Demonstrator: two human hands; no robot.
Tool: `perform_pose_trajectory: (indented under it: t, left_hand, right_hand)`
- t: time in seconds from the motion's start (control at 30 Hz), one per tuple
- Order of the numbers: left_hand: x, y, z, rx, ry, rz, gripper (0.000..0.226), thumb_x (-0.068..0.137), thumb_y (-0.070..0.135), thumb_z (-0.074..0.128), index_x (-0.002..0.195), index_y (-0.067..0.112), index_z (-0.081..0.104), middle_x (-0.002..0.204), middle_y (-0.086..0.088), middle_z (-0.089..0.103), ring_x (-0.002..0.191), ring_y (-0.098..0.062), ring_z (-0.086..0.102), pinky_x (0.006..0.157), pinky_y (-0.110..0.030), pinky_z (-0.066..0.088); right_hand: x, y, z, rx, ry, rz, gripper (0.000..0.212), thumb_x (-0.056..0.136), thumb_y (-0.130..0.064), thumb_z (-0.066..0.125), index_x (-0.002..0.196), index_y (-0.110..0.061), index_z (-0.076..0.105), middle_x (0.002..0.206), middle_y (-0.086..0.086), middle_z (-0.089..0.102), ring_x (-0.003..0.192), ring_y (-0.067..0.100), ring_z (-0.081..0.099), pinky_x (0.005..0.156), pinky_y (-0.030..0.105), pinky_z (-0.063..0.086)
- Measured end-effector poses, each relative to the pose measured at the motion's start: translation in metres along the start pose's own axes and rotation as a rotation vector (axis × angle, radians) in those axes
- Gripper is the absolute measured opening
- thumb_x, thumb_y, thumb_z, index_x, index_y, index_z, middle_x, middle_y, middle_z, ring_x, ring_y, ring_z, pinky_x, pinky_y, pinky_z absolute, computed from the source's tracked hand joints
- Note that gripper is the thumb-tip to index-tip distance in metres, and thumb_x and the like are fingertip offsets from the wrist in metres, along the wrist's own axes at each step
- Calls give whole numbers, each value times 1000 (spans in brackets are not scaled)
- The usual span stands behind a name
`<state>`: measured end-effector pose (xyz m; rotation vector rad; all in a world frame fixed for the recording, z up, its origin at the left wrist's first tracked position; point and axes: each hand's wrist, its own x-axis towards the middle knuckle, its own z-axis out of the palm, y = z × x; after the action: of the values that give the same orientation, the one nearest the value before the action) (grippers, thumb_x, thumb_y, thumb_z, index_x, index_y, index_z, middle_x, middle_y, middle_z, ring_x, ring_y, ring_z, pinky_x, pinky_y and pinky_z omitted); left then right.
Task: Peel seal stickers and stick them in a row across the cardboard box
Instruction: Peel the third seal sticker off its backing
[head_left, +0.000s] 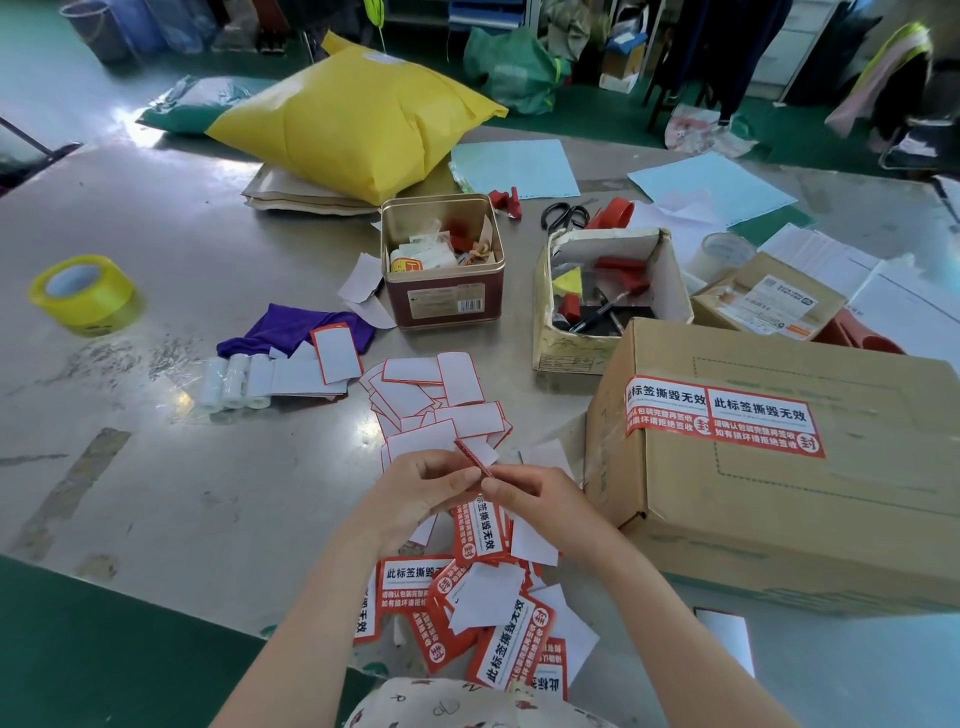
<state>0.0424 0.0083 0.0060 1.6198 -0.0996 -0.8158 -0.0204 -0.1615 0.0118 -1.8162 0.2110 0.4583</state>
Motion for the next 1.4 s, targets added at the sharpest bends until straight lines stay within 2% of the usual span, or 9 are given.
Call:
perform_pose_trajectory:
  t: [0.1, 0.27, 0.47, 0.73, 0.87, 1.0, 1.07, 1.23, 1.4]
  left_hand:
    - [1, 1, 2, -19, 22, -25, 14, 86, 18, 61, 92, 10, 71, 94, -6, 74, 91, -24, 70, 84, -32, 54]
    - [5, 2, 6, -86, 73, -78, 17, 92, 14, 52, 90, 9, 69, 88, -6, 74, 83, -19, 71, 73, -20, 55]
    - [7, -8, 1, -139, 242, -122, 20, 92, 18, 54, 104, 6, 65, 100, -13, 71, 89, -23, 71, 84, -32, 56]
    - [8, -10, -7, -200, 460, -94, 16, 90, 14, 57, 101, 6, 65, 101, -13, 71, 89, -24, 70, 83, -37, 57]
    - [6, -2, -6, -264, 391, -44, 14, 90, 10, 57, 100, 9, 66, 101, -8, 71, 91, -22, 70, 76, -29, 58]
    - [4, 5, 2, -285, 258, -16, 14, 89, 6, 56, 93, 11, 68, 100, -7, 73, 89, -21, 71, 68, -21, 58]
    - [2, 7, 5, -285, 200, -25, 14, 88, 5, 57, 94, 11, 69, 100, -8, 73, 88, -21, 71, 71, -22, 58]
    - [1, 7, 8, -95, 123, -40, 18, 85, 15, 63, 102, 17, 67, 102, -3, 73, 91, -21, 71, 87, -38, 54]
    - [0, 15, -5, -127, 200, -23, 10, 86, 16, 62, 93, 11, 67, 98, -4, 73, 95, -21, 69, 90, -36, 53]
  right_hand:
    - [0, 1, 1, 6, 15, 11, 43, 90, -44, 53, 125, -22, 60, 115, -3, 67, 106, 11, 62, 92, 28, 50]
    - [3, 3, 4, 55, 84, 45, 42, 90, -39, 56, 129, -23, 51, 125, 1, 60, 102, 11, 63, 84, 29, 56]
    - [9, 8, 7, -105, 232, 106, 43, 90, -37, 57, 129, -24, 44, 125, -4, 51, 88, 0, 54, 57, 10, 44]
    - [15, 30, 15, -312, 181, 259, 45, 88, -35, 62, 126, -20, 44, 126, 5, 49, 102, 15, 62, 79, 30, 58]
    - [14, 25, 11, -261, 183, 255, 38, 91, -37, 55, 123, -17, 49, 118, -1, 58, 89, 10, 64, 65, 20, 52]
    - [15, 10, 6, 236, 269, 256, 34, 95, -45, 44, 106, -18, 60, 106, 2, 70, 89, 13, 67, 87, 34, 55]
    - [15, -1, 2, 466, 291, 238, 27, 94, -40, 48, 97, -18, 63, 98, 3, 73, 90, 18, 70, 89, 36, 55]
    - [13, -17, -3, 440, 370, 113, 12, 95, -21, 52, 99, -19, 62, 95, 0, 73, 82, 17, 73, 80, 38, 59]
    - [9, -22, -5, 328, 385, 29, 17, 98, -21, 46, 108, -22, 60, 93, -6, 71, 73, 3, 70, 59, 16, 54]
